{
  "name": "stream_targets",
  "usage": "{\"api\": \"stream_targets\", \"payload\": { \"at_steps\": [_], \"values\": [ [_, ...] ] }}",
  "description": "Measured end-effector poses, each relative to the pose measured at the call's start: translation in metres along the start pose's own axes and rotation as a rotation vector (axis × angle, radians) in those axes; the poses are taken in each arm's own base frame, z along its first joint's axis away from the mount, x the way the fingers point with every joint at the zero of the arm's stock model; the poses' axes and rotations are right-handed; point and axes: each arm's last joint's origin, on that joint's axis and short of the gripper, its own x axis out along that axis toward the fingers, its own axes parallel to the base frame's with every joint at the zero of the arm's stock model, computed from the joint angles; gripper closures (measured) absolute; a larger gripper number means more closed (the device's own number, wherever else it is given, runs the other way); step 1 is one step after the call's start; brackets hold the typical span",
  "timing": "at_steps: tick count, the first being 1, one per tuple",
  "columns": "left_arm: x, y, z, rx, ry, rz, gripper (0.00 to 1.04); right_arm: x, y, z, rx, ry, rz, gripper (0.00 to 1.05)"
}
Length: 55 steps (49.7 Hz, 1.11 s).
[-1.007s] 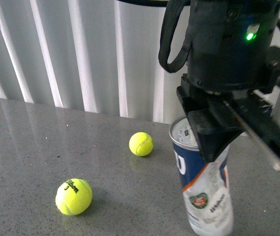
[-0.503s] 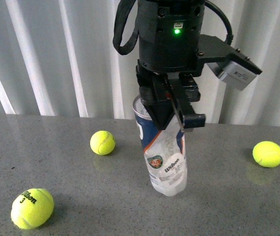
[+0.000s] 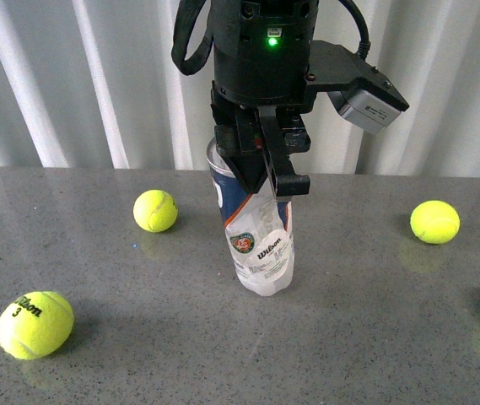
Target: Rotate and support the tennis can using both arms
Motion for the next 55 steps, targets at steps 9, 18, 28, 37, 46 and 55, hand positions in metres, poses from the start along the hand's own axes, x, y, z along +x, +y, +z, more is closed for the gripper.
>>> {"api": "stream_targets", "payload": {
  "at_steps": [9,18,28,37,46,55],
  "values": [
    [0.003,-0.001,0.000,0.003,-0.006,-0.016,1.01,0.000,0.000,0.000,0.000,0.000,0.000,0.07],
    [0.009,-0.004,0.002,0.014,0.000,-0.017,1.01,0.000,0.000,0.000,0.000,0.000,0.000,0.07],
    [0.012,-0.006,0.003,0.020,0.001,-0.021,0.79,0.000,0.000,0.000,0.000,0.000,0.000,0.07],
    [0.006,-0.005,0.002,0.021,0.008,-0.015,0.47,0.000,0.000,0.000,0.000,0.000,0.000,0.07],
    [-0.010,0.001,0.003,0.011,-0.008,0.010,0.15,0.000,0.000,0.000,0.000,0.000,0.000,0.07],
    [-0.024,0.005,0.002,0.000,-0.025,0.036,0.09,0.000,0.000,0.000,0.000,0.000,0.000,0.07]
  ]
}}
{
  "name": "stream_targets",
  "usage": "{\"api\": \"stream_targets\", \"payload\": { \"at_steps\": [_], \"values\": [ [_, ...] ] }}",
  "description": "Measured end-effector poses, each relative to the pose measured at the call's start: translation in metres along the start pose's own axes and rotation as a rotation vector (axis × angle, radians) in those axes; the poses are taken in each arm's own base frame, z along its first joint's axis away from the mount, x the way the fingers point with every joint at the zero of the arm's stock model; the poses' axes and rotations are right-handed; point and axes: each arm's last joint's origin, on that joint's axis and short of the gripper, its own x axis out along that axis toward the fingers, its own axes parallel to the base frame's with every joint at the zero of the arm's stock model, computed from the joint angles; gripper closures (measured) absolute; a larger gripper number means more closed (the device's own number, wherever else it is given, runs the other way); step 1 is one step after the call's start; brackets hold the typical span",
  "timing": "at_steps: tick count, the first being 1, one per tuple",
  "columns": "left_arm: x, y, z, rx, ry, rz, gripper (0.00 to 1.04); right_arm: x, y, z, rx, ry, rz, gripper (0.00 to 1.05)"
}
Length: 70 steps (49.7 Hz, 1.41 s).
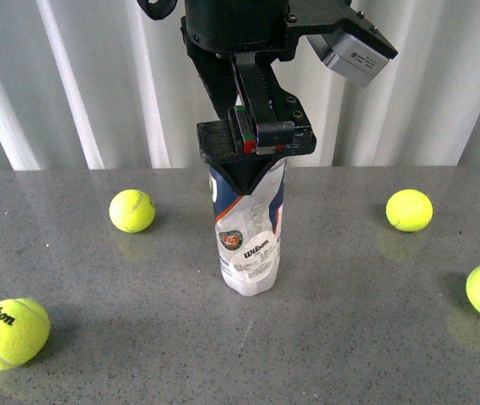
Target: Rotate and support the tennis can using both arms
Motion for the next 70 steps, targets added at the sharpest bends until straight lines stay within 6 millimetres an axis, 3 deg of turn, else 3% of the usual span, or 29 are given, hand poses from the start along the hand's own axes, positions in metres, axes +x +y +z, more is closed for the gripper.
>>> {"api": "stream_targets", "payload": {
  "at_steps": [8,15,20,26,32,37,39,40,42,45,48,54,57,62,67,70],
  "values": [
    [-0.004,0.001,-0.002,-0.005,-0.004,0.007,0.03,0.000,0.000,0.000,0.000,0.000,0.000,0.07],
    [-0.008,0.002,-0.004,-0.012,-0.007,0.013,0.13,0.000,0.000,0.000,0.000,0.000,0.000,0.07],
    [-0.012,0.004,-0.007,-0.018,-0.010,0.020,0.02,0.000,0.000,0.000,0.000,0.000,0.000,0.07],
    [-0.013,0.008,-0.013,-0.036,-0.009,0.023,0.11,0.000,0.000,0.000,0.000,0.000,0.000,0.07],
    [-0.011,0.012,-0.020,-0.055,-0.002,0.024,0.02,0.000,0.000,0.000,0.000,0.000,0.000,0.07],
    [-0.018,0.019,-0.021,-0.102,-0.069,0.041,0.17,0.000,0.000,0.000,0.000,0.000,0.000,0.07],
    [-0.025,0.023,-0.020,-0.137,-0.122,0.064,0.11,0.000,0.000,0.000,0.000,0.000,0.000,0.07],
    [-0.034,0.029,-0.022,-0.195,-0.183,0.094,0.02,0.000,0.000,0.000,0.000,0.000,0.000,0.07],
    [-0.049,0.044,-0.033,-0.292,-0.311,0.158,0.08,0.000,0.000,0.000,0.000,0.000,0.000,0.07],
    [-0.068,0.055,-0.048,-0.399,-0.415,0.248,0.07,0.000,0.000,0.000,0.000,0.000,0.000,0.07],
    [-0.106,0.061,-0.083,-0.538,-0.505,0.386,0.07,0.000,0.000,0.000,0.000,0.000,0.000,0.07],
    [-0.165,0.049,-0.149,-0.707,-0.586,0.566,0.07,0.000,0.000,0.000,0.000,0.000,-0.001,0.07],
    [-0.181,0.038,-0.177,-0.768,-0.599,0.621,0.07,0.000,0.000,0.000,0.000,0.000,-0.001,0.07],
    [-0.193,0.009,-0.227,-0.890,-0.598,0.691,0.07,0.000,0.000,0.000,0.000,0.000,0.003,0.07],
    [-0.176,-0.029,-0.273,-1.056,-0.590,0.703,0.07,0.000,0.000,0.000,0.000,0.000,0.000,0.07],
    [-0.171,-0.052,-0.294,-1.207,-0.622,0.907,0.19,0.000,0.000,0.000,0.000,0.000,0.000,0.07]
  ]
}}
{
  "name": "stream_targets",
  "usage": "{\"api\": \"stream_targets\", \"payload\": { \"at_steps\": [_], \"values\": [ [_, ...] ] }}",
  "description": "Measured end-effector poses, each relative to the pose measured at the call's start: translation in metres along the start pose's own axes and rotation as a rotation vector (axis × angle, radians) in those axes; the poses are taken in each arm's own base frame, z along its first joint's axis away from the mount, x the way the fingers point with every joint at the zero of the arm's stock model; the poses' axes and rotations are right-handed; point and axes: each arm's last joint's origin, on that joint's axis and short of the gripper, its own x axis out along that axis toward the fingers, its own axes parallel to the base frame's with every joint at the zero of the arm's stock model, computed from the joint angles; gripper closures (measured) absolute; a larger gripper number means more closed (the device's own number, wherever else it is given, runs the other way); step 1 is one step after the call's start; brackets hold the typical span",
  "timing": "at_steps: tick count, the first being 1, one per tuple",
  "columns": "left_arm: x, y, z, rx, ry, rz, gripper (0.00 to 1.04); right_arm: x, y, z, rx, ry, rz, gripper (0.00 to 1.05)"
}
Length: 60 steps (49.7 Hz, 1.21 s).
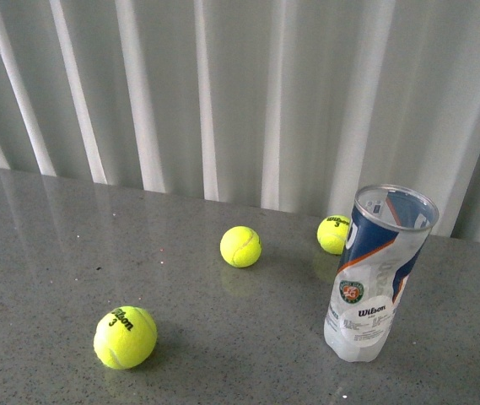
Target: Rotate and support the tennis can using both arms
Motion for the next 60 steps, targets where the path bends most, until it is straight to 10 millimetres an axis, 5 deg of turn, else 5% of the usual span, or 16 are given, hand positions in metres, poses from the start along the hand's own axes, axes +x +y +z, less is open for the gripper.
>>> {"api": "stream_targets", "payload": {
  "at_steps": [5,14,20,36,60],
  "values": [
    [-0.047,0.007,-0.052,-0.162,-0.198,0.151,0.42,0.000,0.000,0.000,0.000,0.000,-0.001,0.07],
    [-0.067,-0.016,-0.137,-0.216,-0.153,0.131,0.80,0.000,0.000,0.000,0.000,0.000,0.002,0.07],
    [-0.076,-0.027,-0.171,-0.227,-0.119,0.117,1.01,0.000,0.000,0.000,0.000,0.000,-0.001,0.07],
    [-0.104,-0.041,-0.218,-0.231,-0.136,0.123,1.01,0.000,0.000,0.000,0.000,0.000,0.000,0.07],
    [-0.121,-0.049,-0.242,-0.231,-0.140,0.124,1.01,0.000,0.000,0.000,0.000,0.000,0.000,0.07]
  ]
}}
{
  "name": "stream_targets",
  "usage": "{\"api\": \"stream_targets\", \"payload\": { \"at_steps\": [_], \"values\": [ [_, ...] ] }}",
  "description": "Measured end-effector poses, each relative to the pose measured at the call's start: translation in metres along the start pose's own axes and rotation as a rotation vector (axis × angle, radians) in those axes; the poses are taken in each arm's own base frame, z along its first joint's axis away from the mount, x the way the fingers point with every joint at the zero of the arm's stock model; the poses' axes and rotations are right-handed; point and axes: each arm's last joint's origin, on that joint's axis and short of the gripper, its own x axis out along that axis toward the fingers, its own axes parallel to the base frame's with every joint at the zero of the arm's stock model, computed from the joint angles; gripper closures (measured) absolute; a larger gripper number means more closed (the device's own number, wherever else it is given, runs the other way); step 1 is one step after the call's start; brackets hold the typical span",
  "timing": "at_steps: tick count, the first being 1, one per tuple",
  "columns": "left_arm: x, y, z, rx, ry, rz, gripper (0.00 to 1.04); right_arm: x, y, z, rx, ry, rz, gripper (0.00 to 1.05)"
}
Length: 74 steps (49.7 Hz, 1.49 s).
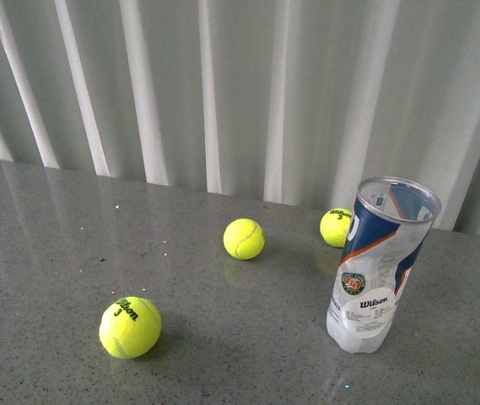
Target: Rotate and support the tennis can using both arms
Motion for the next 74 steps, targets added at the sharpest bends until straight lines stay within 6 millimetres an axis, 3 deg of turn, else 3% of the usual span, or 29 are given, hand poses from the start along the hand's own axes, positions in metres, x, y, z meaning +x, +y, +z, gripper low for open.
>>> {"api": "stream_targets", "payload": {
  "at_steps": [16,61,68,74],
  "values": [
    [-0.009,0.000,-0.009,0.000,-0.002,0.000,1.01,0.000,0.000,0.000,0.000,0.000,0.000,0.07],
    [-0.031,0.000,-0.011,-0.003,-0.024,0.000,1.01,0.000,0.000,0.000,0.000,0.000,0.000,0.07],
    [-0.031,0.000,-0.011,-0.004,-0.024,0.000,0.79,0.000,0.000,0.000,0.000,0.000,0.000,0.07],
    [-0.031,0.000,-0.011,-0.004,-0.024,0.000,0.51,0.000,0.000,0.000,0.000,0.000,0.000,0.07]
  ]
}}
